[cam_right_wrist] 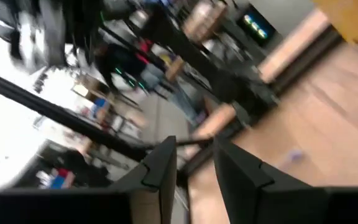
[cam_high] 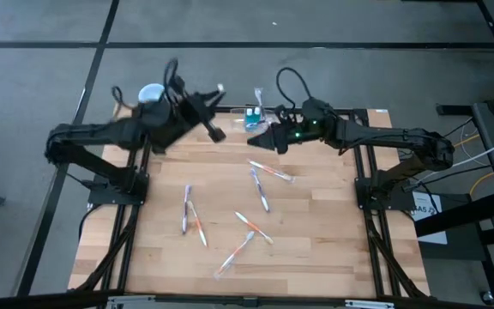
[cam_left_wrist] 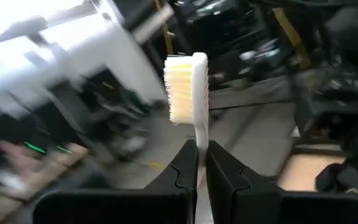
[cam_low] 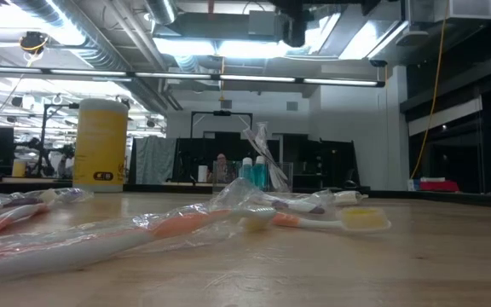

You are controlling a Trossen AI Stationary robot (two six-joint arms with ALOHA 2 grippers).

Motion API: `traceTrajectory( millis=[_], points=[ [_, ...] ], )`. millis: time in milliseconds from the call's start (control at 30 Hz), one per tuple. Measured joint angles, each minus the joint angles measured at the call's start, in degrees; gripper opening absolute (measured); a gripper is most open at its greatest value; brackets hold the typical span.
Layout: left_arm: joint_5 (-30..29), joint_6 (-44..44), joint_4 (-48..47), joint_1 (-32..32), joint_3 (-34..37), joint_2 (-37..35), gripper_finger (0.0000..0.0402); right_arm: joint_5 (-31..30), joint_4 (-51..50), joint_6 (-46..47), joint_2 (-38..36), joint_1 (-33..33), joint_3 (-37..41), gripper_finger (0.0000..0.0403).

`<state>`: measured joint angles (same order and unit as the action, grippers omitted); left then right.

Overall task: Pick & Place toothbrushing station
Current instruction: Put the orange toothbrush into the left section of the transparent organizer

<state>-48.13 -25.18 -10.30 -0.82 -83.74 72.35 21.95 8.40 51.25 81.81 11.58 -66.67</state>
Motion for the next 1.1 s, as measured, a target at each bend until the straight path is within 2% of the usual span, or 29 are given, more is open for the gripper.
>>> traceTrajectory(
  millis=[67,167,367,533,667,800,933,1100],
  points=[
    [7.47,8.31,-5.6,5.58,0.0,-1.71,0.0007,-0.48,-4.17,-1.72,-1.04,-1.09,0.0,0.0109],
    [17.65,13.7,-6.25,12.97,1.62,-2.7,0.0007,-3.5,-11.93,-5.2,-3.89,-3.26,0.0,0.0109],
    [30.05,21.85,7.03,24.8,12.98,-3.78,0.0007,-15.1,-28.56,-9.87,-11.65,-7.08,0.02,0.0109],
    [36.33,30.4,18.51,32.08,24.75,-3.61,0.0007,-22.3,-34.1,-10.11,-17.92,-9.83,0.02,0.0109],
    [38.57,35.39,26.6,34.97,33.05,-2.27,0.0007,-27.39,-37.39,-8.87,-21.44,-12.33,0.02,0.0109],
    [39.09,37.92,32.45,35.17,37.15,1.48,0.0007,-30.51,-38.97,-8.08,-23.04,-14.54,0.02,0.0109],
    [39.03,38.09,36.41,34.68,37.05,7.75,0.0007,-32.85,-40.01,-7.51,-23.61,-15.65,0.02,0.0109],
    [35.91,38.83,39.33,34.78,35.3,14.69,0.0007,-35.29,-40.43,-6.69,-24.77,-17.07,0.04,0.0109]
  ],
)
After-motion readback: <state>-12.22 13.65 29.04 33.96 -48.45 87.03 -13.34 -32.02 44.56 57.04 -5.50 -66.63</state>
